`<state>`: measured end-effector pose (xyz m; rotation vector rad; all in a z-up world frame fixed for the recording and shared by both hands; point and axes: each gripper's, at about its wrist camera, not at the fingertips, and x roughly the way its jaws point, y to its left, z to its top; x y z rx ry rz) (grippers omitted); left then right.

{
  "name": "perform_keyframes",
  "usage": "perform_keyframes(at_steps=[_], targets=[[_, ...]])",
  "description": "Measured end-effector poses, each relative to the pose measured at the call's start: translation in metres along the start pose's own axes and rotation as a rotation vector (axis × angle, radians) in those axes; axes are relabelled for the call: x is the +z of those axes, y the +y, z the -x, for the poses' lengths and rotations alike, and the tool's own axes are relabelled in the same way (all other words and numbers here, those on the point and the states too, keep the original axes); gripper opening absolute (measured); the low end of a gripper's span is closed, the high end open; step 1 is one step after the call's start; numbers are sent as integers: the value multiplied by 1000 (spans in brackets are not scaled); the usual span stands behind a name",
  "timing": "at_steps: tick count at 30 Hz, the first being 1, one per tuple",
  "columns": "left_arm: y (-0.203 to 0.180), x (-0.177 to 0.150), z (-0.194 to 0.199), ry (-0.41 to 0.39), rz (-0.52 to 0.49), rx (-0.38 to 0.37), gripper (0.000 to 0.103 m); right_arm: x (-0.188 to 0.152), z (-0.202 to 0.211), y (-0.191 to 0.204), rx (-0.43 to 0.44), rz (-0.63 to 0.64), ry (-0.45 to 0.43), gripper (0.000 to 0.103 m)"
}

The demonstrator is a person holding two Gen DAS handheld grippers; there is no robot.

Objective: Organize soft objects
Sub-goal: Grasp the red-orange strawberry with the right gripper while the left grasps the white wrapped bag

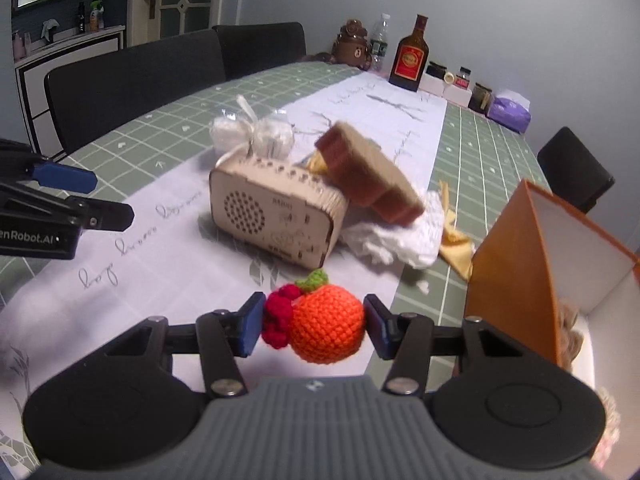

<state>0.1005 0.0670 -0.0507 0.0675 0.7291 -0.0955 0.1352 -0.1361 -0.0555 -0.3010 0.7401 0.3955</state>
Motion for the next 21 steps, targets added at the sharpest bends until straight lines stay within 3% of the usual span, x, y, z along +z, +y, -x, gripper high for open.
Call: perform_keyframes(at_steps=[9,16,21], targets=[[14,78,1,16,-162,-87,70,40,4,-23,66,-14,35,53],[11,124,-67,171,-369,-94,70,58,-12,-40,100,-25,102,53],[5,125,-122,219,-575,-22,70,62,-28,-49,101,-17,144,53]])
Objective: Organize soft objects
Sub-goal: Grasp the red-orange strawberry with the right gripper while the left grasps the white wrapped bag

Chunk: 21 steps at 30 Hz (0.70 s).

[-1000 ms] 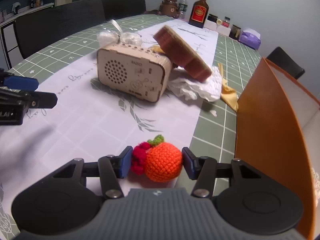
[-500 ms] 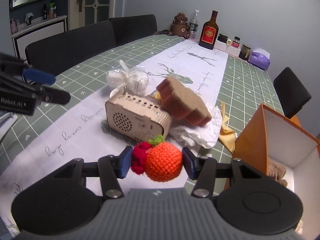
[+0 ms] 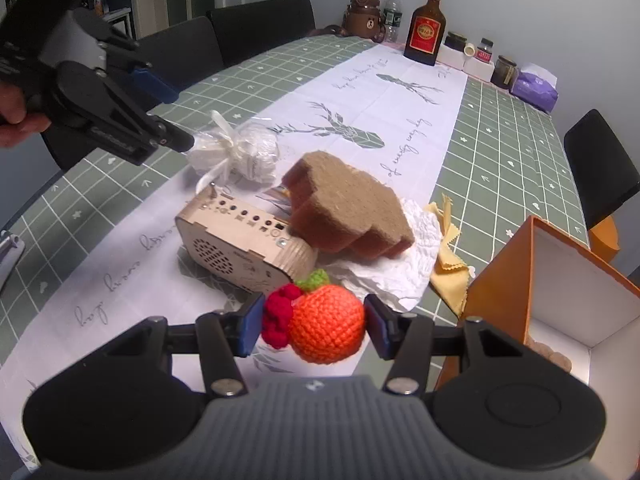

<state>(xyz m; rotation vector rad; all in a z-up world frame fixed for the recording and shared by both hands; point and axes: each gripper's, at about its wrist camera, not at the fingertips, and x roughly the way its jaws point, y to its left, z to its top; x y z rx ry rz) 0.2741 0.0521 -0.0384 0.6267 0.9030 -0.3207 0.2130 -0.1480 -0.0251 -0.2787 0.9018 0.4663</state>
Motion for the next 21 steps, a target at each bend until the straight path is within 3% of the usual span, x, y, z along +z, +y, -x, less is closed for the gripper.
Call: perform_keyframes(at_steps=[8,15,21], targets=[[5,11,-57,38,-67,-15,70,-2,-18,-12,11,0,48,53],[0,7,-92,107,-109,68,69,-4,-30,-16,21,4,72,54],[-6,3,-103,118,-98,97,58,-5,-34,-13,26,13,78,54]])
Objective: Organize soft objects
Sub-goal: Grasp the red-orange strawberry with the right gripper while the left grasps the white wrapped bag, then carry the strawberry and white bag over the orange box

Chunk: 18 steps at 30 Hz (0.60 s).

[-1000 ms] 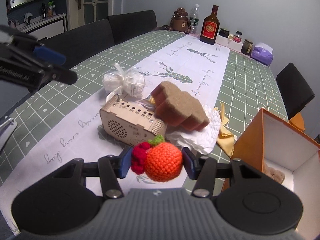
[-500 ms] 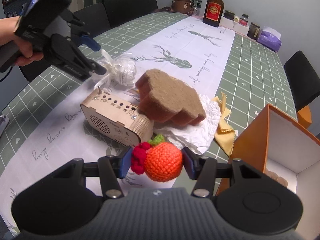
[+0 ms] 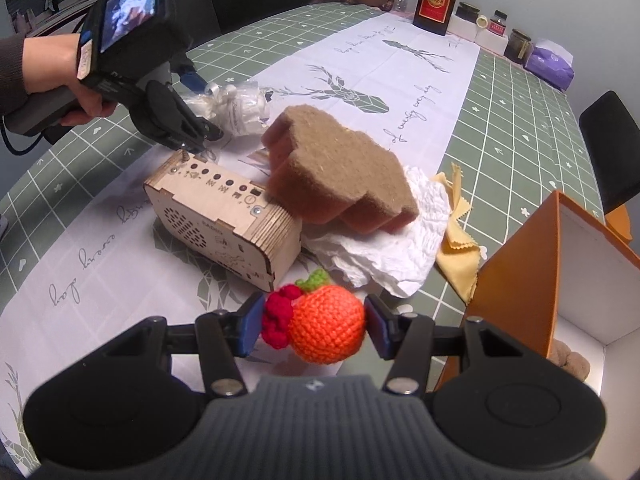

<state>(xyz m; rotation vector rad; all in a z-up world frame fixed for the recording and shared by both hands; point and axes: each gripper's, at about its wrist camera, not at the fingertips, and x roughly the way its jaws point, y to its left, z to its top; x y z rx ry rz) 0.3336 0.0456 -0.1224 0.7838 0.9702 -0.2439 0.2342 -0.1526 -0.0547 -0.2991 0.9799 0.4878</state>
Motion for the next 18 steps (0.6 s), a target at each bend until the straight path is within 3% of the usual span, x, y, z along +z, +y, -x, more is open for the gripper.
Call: perform_keyframes(at_steps=[8,10,18], targets=[[0,-1,13,-22,43,32,47,-2,6,4,4,9,0,54],[4,-1,25,-41,62,56,47,-2,9,4,3,13,-2,54],[28,-8,93,-30,140,25,47,5,33,7,18,42,-11,53]])
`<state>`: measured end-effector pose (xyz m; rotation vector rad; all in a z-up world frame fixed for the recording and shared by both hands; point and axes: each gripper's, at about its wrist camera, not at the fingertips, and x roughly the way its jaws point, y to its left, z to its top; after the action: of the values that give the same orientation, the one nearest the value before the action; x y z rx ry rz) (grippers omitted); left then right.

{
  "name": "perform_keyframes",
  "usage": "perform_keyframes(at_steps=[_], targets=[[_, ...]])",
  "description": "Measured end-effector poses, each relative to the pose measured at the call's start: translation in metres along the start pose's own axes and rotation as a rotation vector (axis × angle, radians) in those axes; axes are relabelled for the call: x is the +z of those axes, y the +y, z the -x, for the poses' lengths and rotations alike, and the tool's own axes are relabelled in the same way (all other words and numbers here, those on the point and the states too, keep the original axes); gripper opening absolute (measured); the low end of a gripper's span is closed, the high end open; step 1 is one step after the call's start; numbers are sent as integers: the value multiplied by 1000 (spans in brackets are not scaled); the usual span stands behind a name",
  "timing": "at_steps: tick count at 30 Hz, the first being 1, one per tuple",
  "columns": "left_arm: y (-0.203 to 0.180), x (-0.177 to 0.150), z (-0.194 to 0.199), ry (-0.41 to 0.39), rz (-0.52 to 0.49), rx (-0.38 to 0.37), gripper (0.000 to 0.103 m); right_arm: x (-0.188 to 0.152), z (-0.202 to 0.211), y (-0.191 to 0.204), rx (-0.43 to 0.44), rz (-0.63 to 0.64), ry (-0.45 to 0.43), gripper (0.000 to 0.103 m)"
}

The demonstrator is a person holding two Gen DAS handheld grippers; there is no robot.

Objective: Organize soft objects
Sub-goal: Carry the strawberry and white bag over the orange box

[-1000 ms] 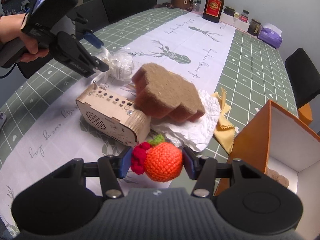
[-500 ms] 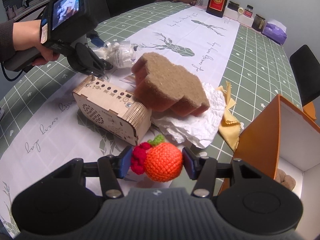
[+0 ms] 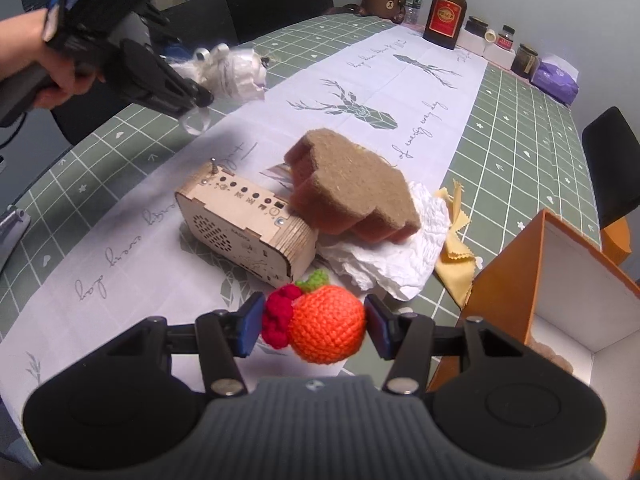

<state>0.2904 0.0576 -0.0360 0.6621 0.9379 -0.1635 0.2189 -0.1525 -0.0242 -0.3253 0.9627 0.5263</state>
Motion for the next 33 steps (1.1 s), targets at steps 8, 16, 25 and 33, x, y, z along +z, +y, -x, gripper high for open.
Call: perform_keyframes(at_steps=[8,16,25,33], targets=[[-2,-23,69,45,41,-77,47,5,38,8,28,63,0,53],[-45,-23,132,-17,-3,-144,47,2,79,0,5,100,5,53],[-119,13,177,-139,-109,-200,47,-17,120,-42,-81,74,27,53],[-185,58,186,-217,-194,-292,47,-43,133,-89,-147,78,68,53]])
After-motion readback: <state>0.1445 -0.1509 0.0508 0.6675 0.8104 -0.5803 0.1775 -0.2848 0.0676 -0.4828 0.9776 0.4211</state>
